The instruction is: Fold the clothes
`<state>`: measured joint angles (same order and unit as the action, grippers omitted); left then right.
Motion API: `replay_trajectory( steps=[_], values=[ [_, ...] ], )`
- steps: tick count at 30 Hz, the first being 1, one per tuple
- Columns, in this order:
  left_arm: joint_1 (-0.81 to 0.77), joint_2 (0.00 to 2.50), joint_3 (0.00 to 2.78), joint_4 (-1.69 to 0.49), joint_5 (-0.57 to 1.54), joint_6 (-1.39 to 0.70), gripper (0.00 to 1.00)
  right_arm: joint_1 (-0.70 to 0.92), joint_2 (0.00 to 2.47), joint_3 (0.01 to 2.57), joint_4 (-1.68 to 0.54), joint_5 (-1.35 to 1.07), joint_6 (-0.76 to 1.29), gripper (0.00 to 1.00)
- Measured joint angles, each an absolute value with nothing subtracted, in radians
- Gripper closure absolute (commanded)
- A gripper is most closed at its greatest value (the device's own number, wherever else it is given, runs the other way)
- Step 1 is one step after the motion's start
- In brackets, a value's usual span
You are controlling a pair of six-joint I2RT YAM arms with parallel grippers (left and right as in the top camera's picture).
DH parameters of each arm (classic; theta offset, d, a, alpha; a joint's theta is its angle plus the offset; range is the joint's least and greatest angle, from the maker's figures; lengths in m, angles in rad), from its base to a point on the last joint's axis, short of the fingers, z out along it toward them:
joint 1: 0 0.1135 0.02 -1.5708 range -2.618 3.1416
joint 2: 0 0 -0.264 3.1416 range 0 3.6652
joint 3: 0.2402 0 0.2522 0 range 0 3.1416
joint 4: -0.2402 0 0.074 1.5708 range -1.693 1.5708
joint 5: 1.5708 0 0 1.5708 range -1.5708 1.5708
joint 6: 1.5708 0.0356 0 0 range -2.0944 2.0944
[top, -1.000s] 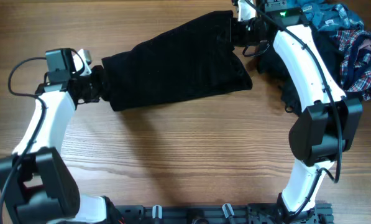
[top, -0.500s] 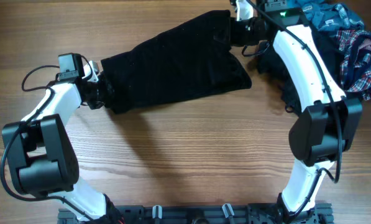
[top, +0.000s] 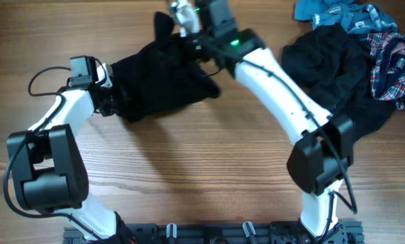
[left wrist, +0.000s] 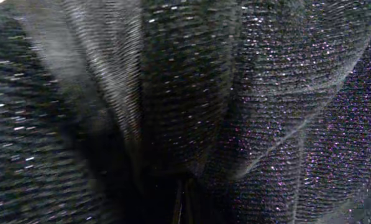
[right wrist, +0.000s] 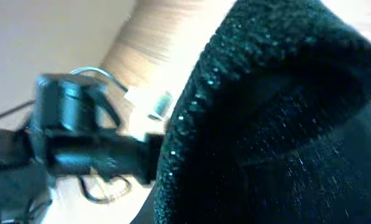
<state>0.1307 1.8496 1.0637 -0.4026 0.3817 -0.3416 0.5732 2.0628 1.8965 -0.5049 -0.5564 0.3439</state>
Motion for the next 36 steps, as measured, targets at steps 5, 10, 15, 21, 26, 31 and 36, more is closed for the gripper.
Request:
replay_trajectory(
  steps=[5, 10, 15, 21, 26, 31, 36],
  values=[
    [0.109, 1.85, 1.064, -0.396, 0.369, -0.342, 0.96, 0.662, 2.086, 1.897, -0.416, -0.521, 0.419, 0.96],
    [0.099, 1.851, 1.064, -0.396, 0.364, -0.342, 0.96, 0.696, 2.16, 1.899, -0.379, -0.514, 0.453, 0.96],
    [0.098, 1.851, 1.065, -0.395, 0.364, -0.342, 0.96, 0.696, 2.185, 1.899, -0.35, -0.514, 0.467, 0.31],
    [0.098, 1.853, 1.065, -0.393, 0.364, -0.342, 0.96, 0.696, 2.185, 1.903, -0.331, -0.516, 0.447, 0.0],
    [0.098, 1.853, 1.065, -0.393, 0.364, -0.342, 0.96, 0.687, 2.185, 1.903, -0.32, -0.538, 0.435, 0.0],
    [0.098, 1.853, 1.065, -0.394, 0.364, -0.342, 0.96, 0.624, 2.18, 1.903, -0.31, -0.604, 0.416, 0.0],
    [0.115, 1.85, 1.065, -0.409, 0.368, -0.342, 0.96, 0.497, 2.148, 1.903, -0.312, -0.689, 0.395, 0.0]
  ],
)
